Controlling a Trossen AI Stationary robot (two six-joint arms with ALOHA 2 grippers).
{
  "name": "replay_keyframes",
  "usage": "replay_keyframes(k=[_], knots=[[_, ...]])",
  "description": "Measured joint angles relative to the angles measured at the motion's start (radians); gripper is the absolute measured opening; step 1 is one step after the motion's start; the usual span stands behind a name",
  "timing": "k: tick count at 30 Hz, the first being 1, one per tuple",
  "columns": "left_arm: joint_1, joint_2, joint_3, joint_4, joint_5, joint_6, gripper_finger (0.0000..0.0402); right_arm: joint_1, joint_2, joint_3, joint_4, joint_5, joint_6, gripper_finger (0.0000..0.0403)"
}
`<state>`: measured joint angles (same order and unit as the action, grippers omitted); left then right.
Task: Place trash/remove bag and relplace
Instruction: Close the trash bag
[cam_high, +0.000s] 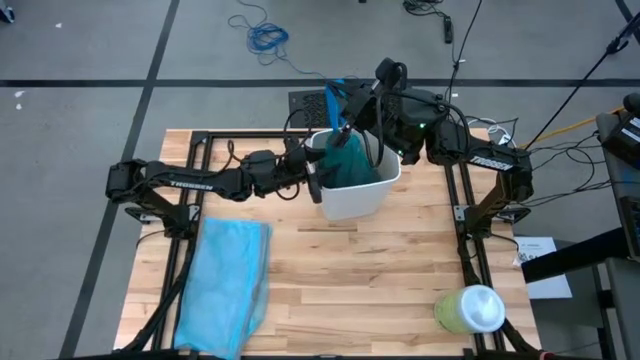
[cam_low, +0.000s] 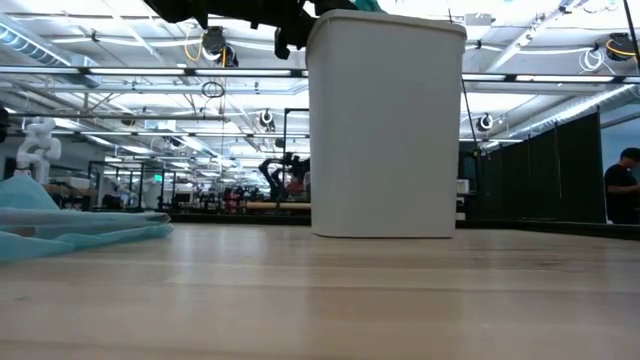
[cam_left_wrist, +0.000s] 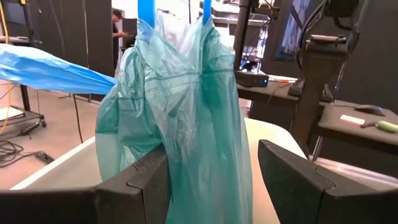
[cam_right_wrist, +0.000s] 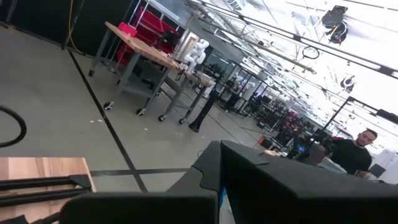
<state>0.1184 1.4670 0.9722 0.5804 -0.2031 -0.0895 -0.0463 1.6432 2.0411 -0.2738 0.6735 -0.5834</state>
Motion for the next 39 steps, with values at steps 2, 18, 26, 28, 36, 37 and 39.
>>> replay_keyframes(k=[2, 18, 26, 28, 36, 37, 39], knots=[[0.000, 0.000, 0.000, 0.000, -0.007, -0.001, 0.0224, 0.000, 0.000, 0.000, 0.000, -0.014, 0.019, 0.0000], [0.013, 0.036, 0.000, 0.066, -0.030, 0.000, 0.0223, 0.000, 0.029, 0.000, 0.027, -0.104, 0.083, 0.0000], [0.012, 0.087, 0.019, 0.116, -0.023, -0.002, 0.0211, 0.000, 0.030, 0.000, 0.052, -0.104, 0.085, 0.0000], [0.013, 0.102, 0.040, 0.107, -0.023, 0.005, 0.0191, 0.000, 0.030, 0.000, 0.054, -0.104, 0.085, 0.0000], [0.019, 0.128, 0.080, 0.035, -0.052, 0.050, 0.0023, 0.003, 0.030, -0.001, 0.055, -0.103, 0.075, 0.0000], [0.020, 0.128, 0.080, 0.025, -0.050, 0.050, 0.0013, 0.003, 0.030, -0.001, 0.054, -0.103, 0.073, 0.0000], [0.019, 0.128, 0.081, 0.011, -0.049, 0.051, 0.0007, 0.003, 0.030, -0.001, 0.057, -0.098, 0.064, 0.0000]])
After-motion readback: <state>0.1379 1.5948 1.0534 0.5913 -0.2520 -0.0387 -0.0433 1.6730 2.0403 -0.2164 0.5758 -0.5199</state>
